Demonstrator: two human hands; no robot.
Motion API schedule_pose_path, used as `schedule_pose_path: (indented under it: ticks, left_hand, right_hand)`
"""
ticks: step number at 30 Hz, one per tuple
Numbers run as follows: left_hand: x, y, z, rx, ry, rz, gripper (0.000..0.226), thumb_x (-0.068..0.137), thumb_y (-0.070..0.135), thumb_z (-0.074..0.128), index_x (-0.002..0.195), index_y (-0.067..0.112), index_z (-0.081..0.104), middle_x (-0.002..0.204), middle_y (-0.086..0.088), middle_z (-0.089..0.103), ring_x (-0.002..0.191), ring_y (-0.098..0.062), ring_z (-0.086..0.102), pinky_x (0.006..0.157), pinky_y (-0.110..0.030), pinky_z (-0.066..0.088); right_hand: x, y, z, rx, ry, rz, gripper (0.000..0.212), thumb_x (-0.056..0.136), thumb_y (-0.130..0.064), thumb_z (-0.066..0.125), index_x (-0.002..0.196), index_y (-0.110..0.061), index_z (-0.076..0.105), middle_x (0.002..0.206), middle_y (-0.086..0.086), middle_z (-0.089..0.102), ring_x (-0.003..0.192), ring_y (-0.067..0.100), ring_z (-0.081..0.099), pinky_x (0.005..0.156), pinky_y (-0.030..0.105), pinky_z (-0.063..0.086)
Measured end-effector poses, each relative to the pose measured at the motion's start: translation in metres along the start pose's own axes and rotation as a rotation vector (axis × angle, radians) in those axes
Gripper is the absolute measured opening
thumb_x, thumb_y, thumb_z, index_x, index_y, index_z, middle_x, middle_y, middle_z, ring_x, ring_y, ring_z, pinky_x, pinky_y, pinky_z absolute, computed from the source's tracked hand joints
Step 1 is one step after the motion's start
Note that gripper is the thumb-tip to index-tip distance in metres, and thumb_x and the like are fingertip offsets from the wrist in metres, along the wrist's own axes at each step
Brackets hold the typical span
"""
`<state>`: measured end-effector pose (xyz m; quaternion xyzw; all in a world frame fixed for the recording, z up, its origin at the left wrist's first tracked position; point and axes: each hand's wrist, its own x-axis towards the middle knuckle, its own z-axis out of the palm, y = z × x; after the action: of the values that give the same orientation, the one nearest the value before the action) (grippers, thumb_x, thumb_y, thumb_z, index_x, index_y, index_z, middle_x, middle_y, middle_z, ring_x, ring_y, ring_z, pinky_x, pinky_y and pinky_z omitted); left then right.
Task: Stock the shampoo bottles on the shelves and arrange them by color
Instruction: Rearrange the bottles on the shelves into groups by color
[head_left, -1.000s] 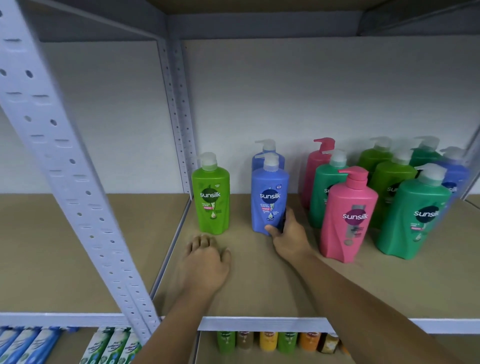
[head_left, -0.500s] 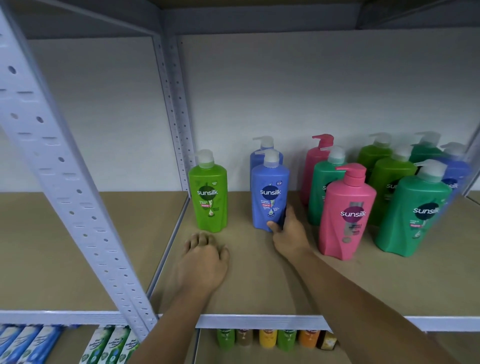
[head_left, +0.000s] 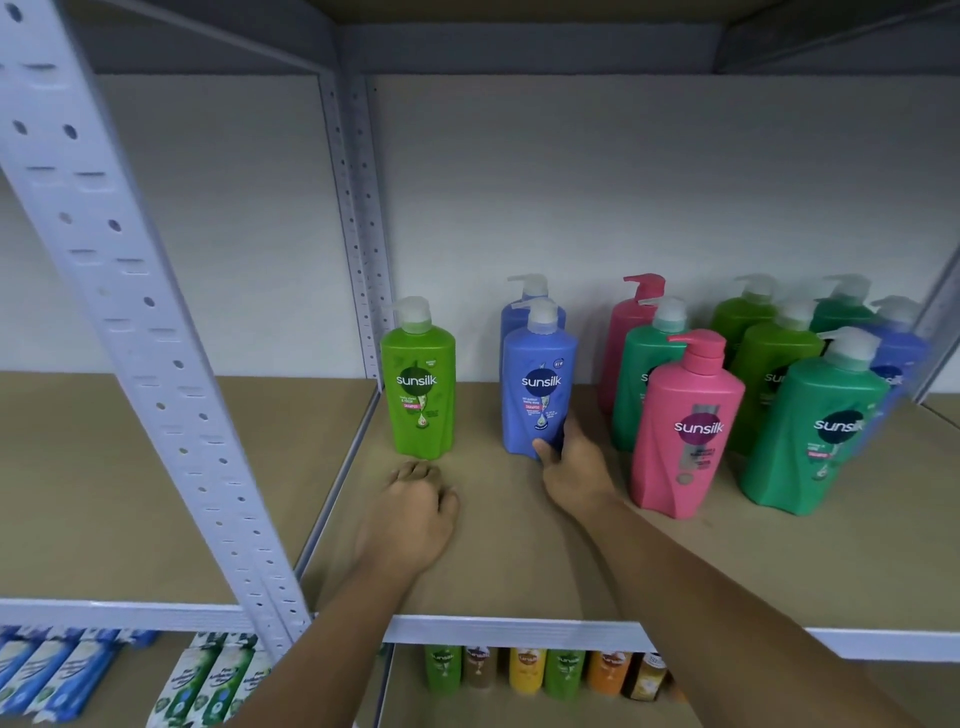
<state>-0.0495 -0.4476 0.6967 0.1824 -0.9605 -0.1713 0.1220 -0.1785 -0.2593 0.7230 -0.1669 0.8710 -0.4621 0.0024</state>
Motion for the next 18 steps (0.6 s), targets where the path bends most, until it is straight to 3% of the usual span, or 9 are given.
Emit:
schedule_pose_path:
  ticks: [3, 6, 9, 13, 15, 18]
  left_hand:
    - [-0.006, 0.003, -0.004, -0.018, -0.001, 0.039, 0.027, 0.09, 0.038, 0.046, 0.08, 0.015, 0.056, 0.097, -0.007, 0.064, 0.099, -0.032, 0.058, 0.074, -0.038, 0.048]
    - [-0.016, 0.011, -0.011, -0.029, -0.022, 0.15, 0.031, 0.09, 0.039, 0.045, 0.091, 0.013, 0.062, 0.105, -0.005, 0.065, 0.102, -0.03, 0.06, 0.078, -0.036, 0.049]
    - [-0.028, 0.034, -0.013, -0.018, -0.07, 0.297, 0.05, 0.088, 0.048, 0.036, 0.108, 0.013, 0.066, 0.125, -0.004, 0.065, 0.117, -0.026, 0.059, 0.094, -0.033, 0.048]
    - [-0.041, 0.082, -0.004, -0.016, -0.164, 0.41, 0.076, 0.081, 0.059, 0.021, 0.117, 0.01, 0.066, 0.132, -0.007, 0.062, 0.126, -0.025, 0.054, 0.103, -0.033, 0.044]
    - [-0.045, 0.104, 0.003, -0.029, -0.194, 0.454, 0.075, 0.084, 0.06, 0.023, 0.12, 0.009, 0.065, 0.135, -0.008, 0.06, 0.129, -0.025, 0.052, 0.105, -0.034, 0.043]
    - [-0.049, 0.136, 0.015, -0.069, -0.236, 0.525, 0.051, 0.099, 0.047, 0.044, 0.131, 0.011, 0.063, 0.15, -0.006, 0.05, 0.14, -0.023, 0.043, 0.113, -0.027, 0.032]
  right_hand:
    - [-0.015, -0.003, -0.01, -0.105, -0.07, -0.039, 0.064, 0.099, -0.027, 0.058, 0.154, -0.014, 0.027, 0.134, 0.008, 0.062, 0.119, 0.033, 0.06, 0.093, 0.031, 0.046]
    - [-0.042, 0.002, -0.024, -0.3, -0.208, -0.108, 0.078, 0.099, -0.035, 0.055, 0.16, -0.013, 0.011, 0.145, 0.013, 0.053, 0.126, 0.033, 0.055, 0.104, 0.033, 0.043]
    - [-0.072, 0.016, -0.042, -0.46, -0.248, -0.243, 0.072, 0.1, -0.037, 0.051, 0.159, -0.01, 0.02, 0.159, 0.013, 0.035, 0.145, 0.025, 0.036, 0.118, 0.023, 0.023]
    - [-0.108, 0.034, -0.077, -0.506, -0.251, -0.288, 0.059, 0.103, -0.035, 0.048, 0.154, -0.011, 0.034, 0.16, 0.009, 0.035, 0.148, 0.02, 0.029, 0.117, 0.017, 0.012]
    - [-0.121, 0.046, -0.095, -0.531, -0.232, -0.286, 0.058, 0.104, -0.038, 0.046, 0.154, -0.012, 0.035, 0.16, 0.007, 0.034, 0.149, 0.018, 0.026, 0.114, 0.012, 0.007]
    - [-0.139, 0.065, -0.124, -0.578, -0.196, -0.237, 0.058, 0.105, -0.04, 0.042, 0.156, -0.013, 0.032, 0.163, 0.004, 0.029, 0.15, 0.014, 0.021, 0.112, 0.008, -0.001]
